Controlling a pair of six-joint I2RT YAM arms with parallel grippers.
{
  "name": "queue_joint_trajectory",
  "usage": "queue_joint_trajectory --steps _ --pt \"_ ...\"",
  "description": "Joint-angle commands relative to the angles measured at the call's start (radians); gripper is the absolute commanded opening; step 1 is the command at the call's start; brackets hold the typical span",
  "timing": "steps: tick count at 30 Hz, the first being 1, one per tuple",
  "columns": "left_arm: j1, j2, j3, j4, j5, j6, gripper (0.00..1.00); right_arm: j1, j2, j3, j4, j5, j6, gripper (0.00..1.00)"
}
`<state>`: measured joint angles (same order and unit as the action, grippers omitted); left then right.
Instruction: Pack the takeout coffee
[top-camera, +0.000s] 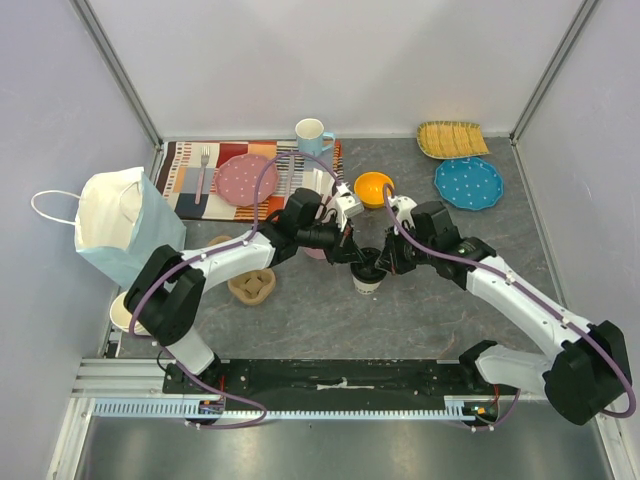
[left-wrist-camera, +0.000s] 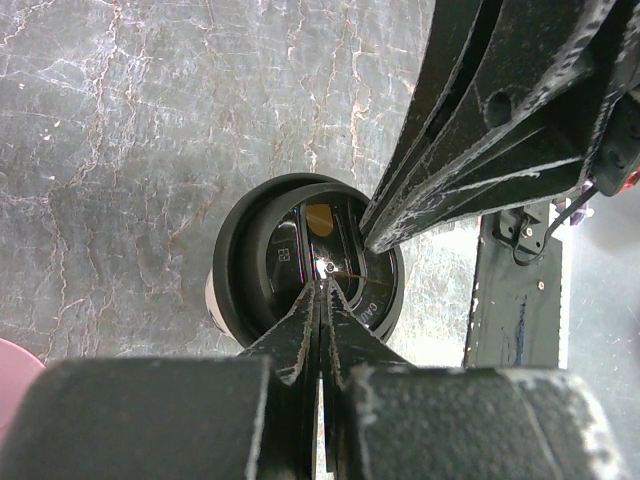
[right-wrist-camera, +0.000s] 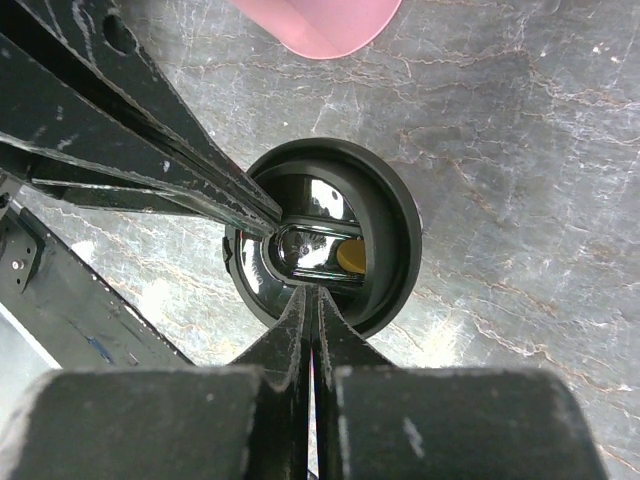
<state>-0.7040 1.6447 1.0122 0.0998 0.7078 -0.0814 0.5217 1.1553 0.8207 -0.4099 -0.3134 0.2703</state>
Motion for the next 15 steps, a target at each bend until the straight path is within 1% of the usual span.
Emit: queue_joint_trajectory --steps 1,5,8,11,15 --pt "-0.005 -0.016 0.028 -0.058 -0.048 0.035 0.02 0.0 0.0 0.103 -0.104 0.031 -0.054 0.0" --pt "-0.003 -0.051 0.088 -0.094 -0.019 0.022 0.02 0.0 -0.003 0.207 -0.13 0.008 -0.062 0.0" --pt "0.001 -0.068 0.13 -0.138 0.008 0.0 0.02 0.0 -0.006 0.235 -0.124 0.002 -0.062 0.0" --pt "0.008 -0.074 0.146 -0.159 0.024 0.002 0.02 0.0 0.006 0.181 -0.099 -0.007 -0.057 0.0" --pt "0.012 -0.08 0.114 -0.166 0.013 0.011 0.02 -0.002 0.027 0.069 -0.008 -0.02 -0.036 0.0"
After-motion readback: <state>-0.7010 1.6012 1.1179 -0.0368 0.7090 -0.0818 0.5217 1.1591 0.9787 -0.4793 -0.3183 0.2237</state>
